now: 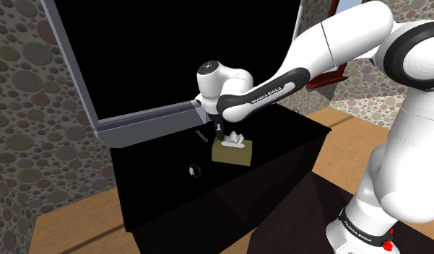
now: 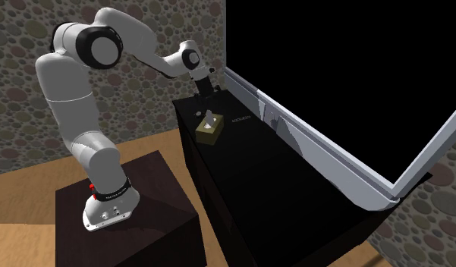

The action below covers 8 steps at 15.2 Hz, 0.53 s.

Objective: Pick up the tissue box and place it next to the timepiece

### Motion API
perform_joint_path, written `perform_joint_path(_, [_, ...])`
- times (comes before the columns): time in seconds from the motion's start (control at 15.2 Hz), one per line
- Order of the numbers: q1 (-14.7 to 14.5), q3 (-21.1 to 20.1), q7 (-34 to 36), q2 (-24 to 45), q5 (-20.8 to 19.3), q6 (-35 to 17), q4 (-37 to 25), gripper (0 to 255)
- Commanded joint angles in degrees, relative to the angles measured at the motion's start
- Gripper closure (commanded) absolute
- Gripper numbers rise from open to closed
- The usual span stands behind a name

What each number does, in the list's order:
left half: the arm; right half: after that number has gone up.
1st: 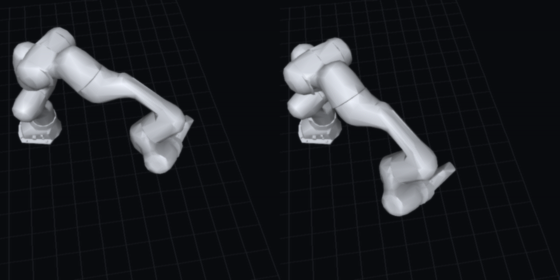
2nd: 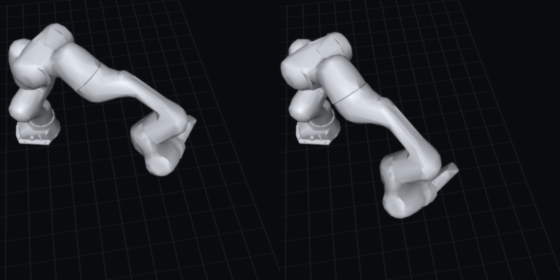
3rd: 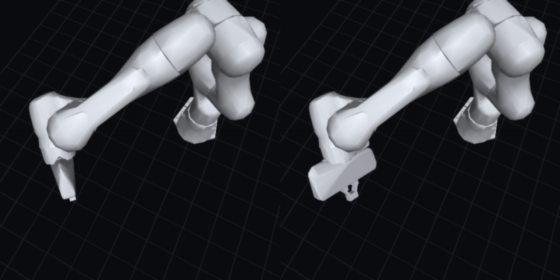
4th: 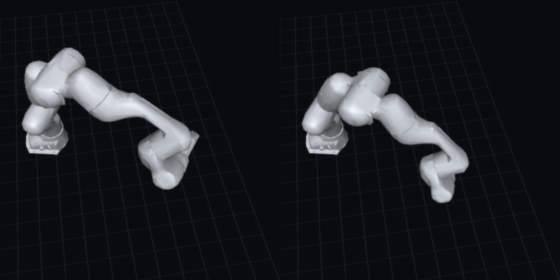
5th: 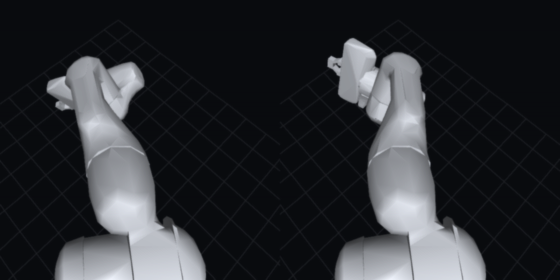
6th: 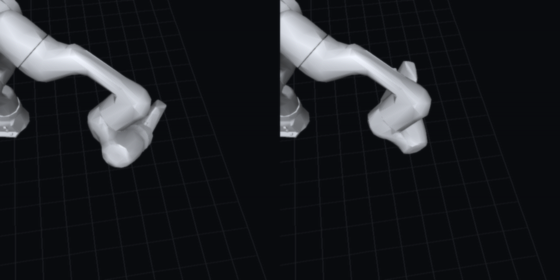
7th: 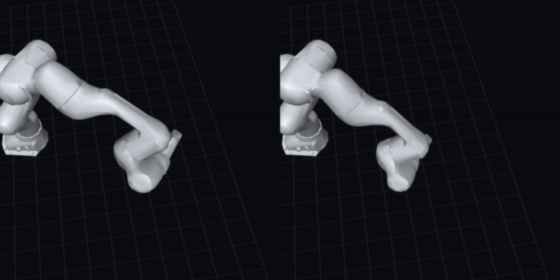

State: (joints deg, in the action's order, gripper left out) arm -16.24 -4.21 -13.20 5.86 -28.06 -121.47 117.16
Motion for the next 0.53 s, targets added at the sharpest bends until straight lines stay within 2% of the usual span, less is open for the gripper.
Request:
perform_joint_path(0.0, [-0.6,-0.6,-0.4,-1.4,0.9,3.0,-1.4,0])
perform_joint_path(0.07, [-0.9,-0.9,-0.7,-1.9,1.3,4.3,-2.2,0])
perform_joint_path(0.46, [-0.9,-0.9,-0.7,-1.9,1.3,4.3,-2.2,0])
